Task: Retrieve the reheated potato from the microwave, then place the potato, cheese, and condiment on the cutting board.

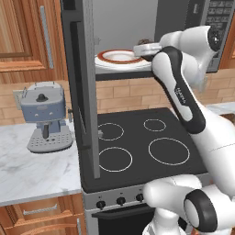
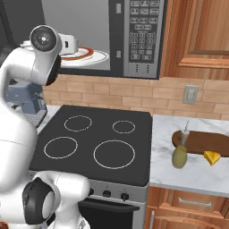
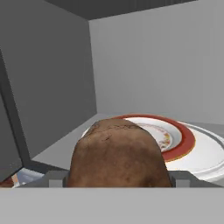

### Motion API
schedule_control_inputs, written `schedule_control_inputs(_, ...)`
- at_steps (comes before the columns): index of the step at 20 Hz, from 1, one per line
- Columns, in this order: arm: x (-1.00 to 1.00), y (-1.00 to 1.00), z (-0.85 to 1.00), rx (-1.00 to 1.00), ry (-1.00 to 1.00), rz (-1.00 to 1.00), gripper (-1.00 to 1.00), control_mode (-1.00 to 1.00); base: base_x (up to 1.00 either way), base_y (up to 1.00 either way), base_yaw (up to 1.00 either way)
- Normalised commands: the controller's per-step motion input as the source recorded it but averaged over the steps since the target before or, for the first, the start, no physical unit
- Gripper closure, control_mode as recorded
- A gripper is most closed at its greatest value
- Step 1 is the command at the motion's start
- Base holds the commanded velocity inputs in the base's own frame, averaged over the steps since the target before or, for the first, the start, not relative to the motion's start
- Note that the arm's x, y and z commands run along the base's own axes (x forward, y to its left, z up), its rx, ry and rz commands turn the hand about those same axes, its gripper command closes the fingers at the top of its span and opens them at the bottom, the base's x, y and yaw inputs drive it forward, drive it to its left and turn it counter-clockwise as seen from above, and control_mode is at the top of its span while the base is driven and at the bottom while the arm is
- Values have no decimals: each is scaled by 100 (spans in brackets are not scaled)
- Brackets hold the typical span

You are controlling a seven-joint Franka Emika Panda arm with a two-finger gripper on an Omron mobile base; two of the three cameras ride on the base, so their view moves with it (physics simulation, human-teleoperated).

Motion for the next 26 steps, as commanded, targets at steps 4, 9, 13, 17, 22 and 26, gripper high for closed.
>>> schedule_control_inputs(4,-87,-18,1,8,-7,-12,100,-100,0,0,0)
schedule_control_inputs(9,-82,-11,0,8,0,-16,100,-100,0,0,0)
schedule_control_inputs(13,-74,-7,0,0,8,-11,100,-100,0,0,0)
schedule_control_inputs(17,-72,-11,-1,3,10,-10,100,-100,0,0,0)
schedule_control_inputs(22,-64,-19,-12,11,16,-12,100,-100,0,0,0)
schedule_control_inputs(26,-51,-15,-35,7,10,-10,100,-100,0,0,0)
